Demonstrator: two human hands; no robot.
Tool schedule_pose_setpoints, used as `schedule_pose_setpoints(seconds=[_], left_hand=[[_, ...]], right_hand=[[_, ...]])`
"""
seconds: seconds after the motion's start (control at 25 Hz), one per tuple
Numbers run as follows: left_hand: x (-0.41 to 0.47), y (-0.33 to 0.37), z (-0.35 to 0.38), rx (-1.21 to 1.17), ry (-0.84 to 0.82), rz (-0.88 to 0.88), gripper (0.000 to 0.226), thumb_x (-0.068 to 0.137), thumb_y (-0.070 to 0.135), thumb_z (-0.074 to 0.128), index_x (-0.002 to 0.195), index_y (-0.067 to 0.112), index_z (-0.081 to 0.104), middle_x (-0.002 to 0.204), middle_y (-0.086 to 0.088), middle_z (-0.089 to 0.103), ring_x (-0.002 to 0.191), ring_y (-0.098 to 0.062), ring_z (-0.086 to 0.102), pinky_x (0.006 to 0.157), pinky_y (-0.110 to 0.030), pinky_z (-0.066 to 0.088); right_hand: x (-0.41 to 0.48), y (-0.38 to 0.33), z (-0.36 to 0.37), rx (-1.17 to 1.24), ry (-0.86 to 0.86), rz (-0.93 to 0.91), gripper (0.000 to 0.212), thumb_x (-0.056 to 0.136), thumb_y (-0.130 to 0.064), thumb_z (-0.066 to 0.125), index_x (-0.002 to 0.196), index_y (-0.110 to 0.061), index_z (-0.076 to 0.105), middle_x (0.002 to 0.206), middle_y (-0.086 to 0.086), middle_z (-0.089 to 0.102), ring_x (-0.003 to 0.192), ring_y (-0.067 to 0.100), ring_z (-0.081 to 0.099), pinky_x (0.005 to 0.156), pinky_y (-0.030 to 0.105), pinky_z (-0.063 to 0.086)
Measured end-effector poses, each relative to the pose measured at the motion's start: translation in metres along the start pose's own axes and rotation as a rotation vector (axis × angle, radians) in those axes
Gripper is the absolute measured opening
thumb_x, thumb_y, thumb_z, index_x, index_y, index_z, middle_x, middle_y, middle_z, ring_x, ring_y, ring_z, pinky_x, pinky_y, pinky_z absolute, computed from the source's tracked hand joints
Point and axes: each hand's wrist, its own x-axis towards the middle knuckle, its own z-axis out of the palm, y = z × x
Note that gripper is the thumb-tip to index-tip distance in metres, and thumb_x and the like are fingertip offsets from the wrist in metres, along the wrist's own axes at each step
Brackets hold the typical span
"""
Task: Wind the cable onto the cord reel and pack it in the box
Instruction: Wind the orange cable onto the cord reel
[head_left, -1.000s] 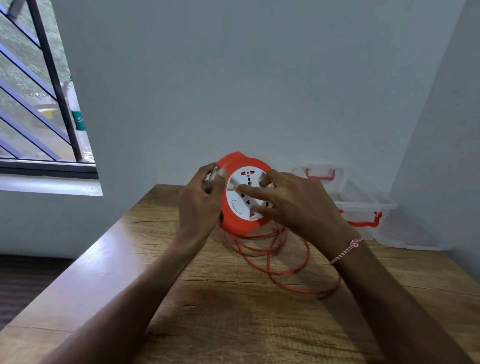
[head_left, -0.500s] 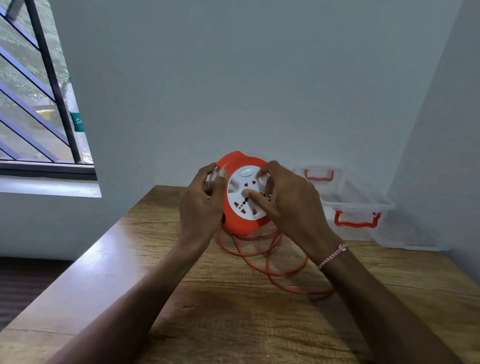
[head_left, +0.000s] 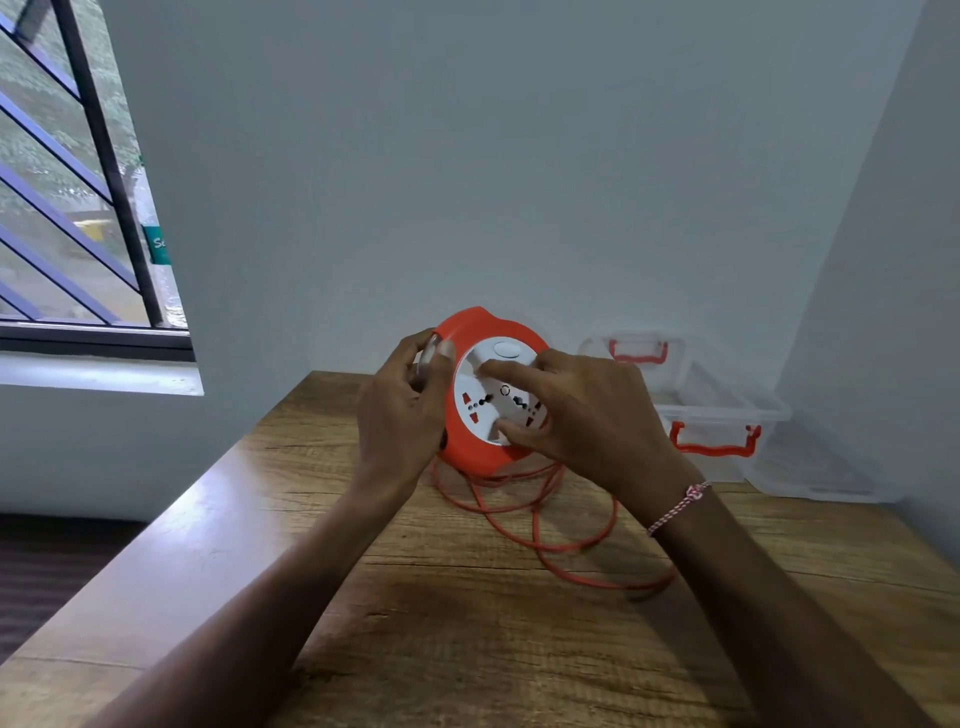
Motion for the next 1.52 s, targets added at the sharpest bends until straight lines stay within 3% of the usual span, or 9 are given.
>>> schedule_pose_setpoints(seconds=[0.2,0.36,0.48,0.56,0.76,1.04,1.32,1.4,1.52], left_hand=[[-0.006,-0.001,0.004,0.018,-0.004,0.018,0.052,0.099,0.065,0.044,0.133,0.031,0.065,0.089,0.010,0.075,0.079,-0.007,0.076,0.065,-0.041,0.067],[-0.006,-0.002,0.007,-0.002,-0.016,0.018,0.048,0.103,0.060,0.049,0.136,0.029,0.064,0.096,0.014,0.076,0.081,-0.004,0.078,0.066,-0.029,0.067],[-0.003,-0.002,0.005,-0.003,-0.011,0.005,0.032,0.107,0.050,0.051,0.132,0.033,0.062,0.091,0.018,0.074,0.078,-0.001,0.077,0.060,-0.024,0.064],[0.000,-0.002,0.001,-0.024,0.000,-0.002,0.025,0.107,0.047,0.051,0.126,0.036,0.062,0.091,0.018,0.075,0.077,-0.001,0.077,0.058,-0.020,0.061],[0.005,-0.003,-0.004,-0.018,0.007,-0.024,0.028,0.107,0.047,0.051,0.127,0.032,0.065,0.096,0.014,0.076,0.079,-0.003,0.078,0.058,-0.019,0.061],[-0.002,-0.003,0.001,0.004,0.002,0.012,0.034,0.107,0.047,0.052,0.131,0.027,0.066,0.089,0.015,0.075,0.075,-0.002,0.077,0.055,-0.020,0.061],[-0.008,0.002,0.006,0.031,0.009,0.013,0.053,0.102,0.060,0.047,0.138,0.025,0.064,0.094,0.010,0.075,0.080,-0.010,0.078,0.068,-0.041,0.068],[-0.005,0.001,0.003,0.034,0.024,0.009,0.043,0.105,0.055,0.049,0.135,0.028,0.064,0.093,0.014,0.074,0.079,-0.009,0.077,0.067,-0.041,0.068],[0.001,-0.001,-0.002,0.037,0.049,-0.004,0.021,0.108,0.049,0.051,0.123,0.040,0.062,0.089,0.019,0.073,0.078,-0.007,0.077,0.066,-0.042,0.067]], right_hand=[[0.002,-0.017,0.013,0.243,0.071,0.361,0.069,0.076,-0.079,0.063,0.118,-0.024,0.059,0.087,0.001,0.075,0.071,0.021,0.070,0.057,0.036,0.059],[0.006,-0.020,0.019,0.489,0.109,0.668,0.059,0.076,-0.079,0.065,0.098,-0.025,0.055,0.084,-0.012,0.062,0.068,0.007,0.062,0.058,0.029,0.058],[0.005,-0.011,0.014,0.287,0.138,0.406,0.052,0.086,-0.073,0.059,0.102,-0.023,0.059,0.085,-0.008,0.066,0.064,0.008,0.061,0.052,0.021,0.048],[0.004,-0.002,0.007,0.162,0.084,0.162,0.045,0.094,-0.061,0.059,0.119,-0.024,0.061,0.108,-0.002,0.068,0.070,0.014,0.066,0.050,0.021,0.041],[0.002,0.006,-0.002,-0.068,-0.132,-0.114,0.052,0.098,-0.044,0.063,0.147,-0.044,0.046,0.136,0.010,0.061,0.080,0.025,0.071,0.050,0.028,0.050],[-0.001,0.001,0.003,0.032,0.026,0.016,0.056,0.082,-0.063,0.073,0.133,-0.040,0.065,0.099,0.000,0.075,0.076,0.021,0.071,0.059,0.030,0.055],[0.004,-0.020,0.022,0.478,0.152,0.640,0.059,0.076,-0.079,0.064,0.100,-0.026,0.059,0.084,-0.009,0.071,0.065,0.005,0.064,0.055,0.019,0.053],[0.004,-0.014,0.019,0.377,0.165,0.504,0.055,0.083,-0.075,0.063,0.104,-0.024,0.060,0.084,-0.009,0.069,0.064,0.005,0.062,0.054,0.024,0.053],[0.002,0.000,0.008,0.179,0.039,0.153,0.047,0.094,-0.063,0.057,0.127,-0.029,0.054,0.119,-0.005,0.062,0.070,0.015,0.065,0.052,0.032,0.054]])
